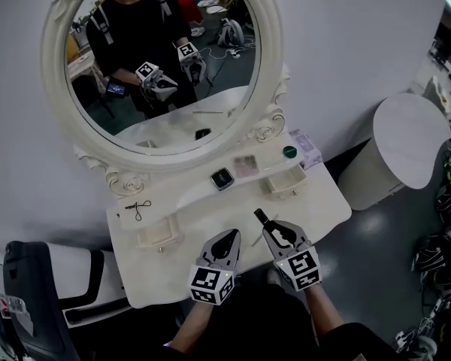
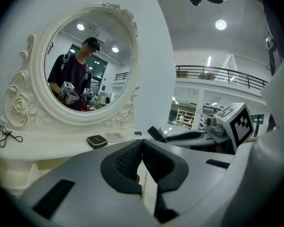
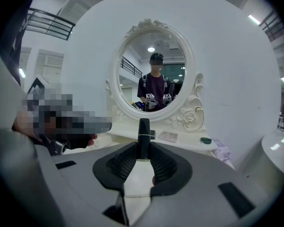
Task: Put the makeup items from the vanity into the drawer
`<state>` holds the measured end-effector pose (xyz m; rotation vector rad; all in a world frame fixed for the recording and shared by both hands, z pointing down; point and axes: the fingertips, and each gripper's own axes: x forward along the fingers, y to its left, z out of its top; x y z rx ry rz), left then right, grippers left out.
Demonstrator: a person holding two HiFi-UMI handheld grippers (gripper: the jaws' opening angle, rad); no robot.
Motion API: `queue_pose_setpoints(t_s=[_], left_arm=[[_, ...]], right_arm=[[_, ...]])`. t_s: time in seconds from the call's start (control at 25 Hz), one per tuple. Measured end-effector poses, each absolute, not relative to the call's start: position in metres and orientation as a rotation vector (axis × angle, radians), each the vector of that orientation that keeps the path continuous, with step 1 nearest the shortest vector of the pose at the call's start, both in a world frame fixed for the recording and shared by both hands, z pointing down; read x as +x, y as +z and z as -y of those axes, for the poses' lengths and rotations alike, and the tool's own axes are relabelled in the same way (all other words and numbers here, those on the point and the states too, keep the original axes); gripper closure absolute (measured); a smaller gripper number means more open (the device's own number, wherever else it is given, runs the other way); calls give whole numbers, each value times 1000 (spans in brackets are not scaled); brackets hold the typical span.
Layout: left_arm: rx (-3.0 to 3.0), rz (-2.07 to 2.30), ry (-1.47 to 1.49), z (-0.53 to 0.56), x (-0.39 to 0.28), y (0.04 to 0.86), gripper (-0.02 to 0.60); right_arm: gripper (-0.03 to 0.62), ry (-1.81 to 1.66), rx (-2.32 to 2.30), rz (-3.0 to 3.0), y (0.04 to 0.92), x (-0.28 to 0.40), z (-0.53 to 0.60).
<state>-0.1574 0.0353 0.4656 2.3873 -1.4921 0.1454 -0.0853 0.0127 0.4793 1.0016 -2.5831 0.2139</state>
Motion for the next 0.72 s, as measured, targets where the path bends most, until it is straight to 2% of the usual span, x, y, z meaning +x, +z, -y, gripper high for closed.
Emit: queue_pose_setpoints(t_s=[0.72], left_arm=[[2439,1329,188,16,-120,485,566]], right_arm=[[490,139,1072,2476,493,-44,33]])
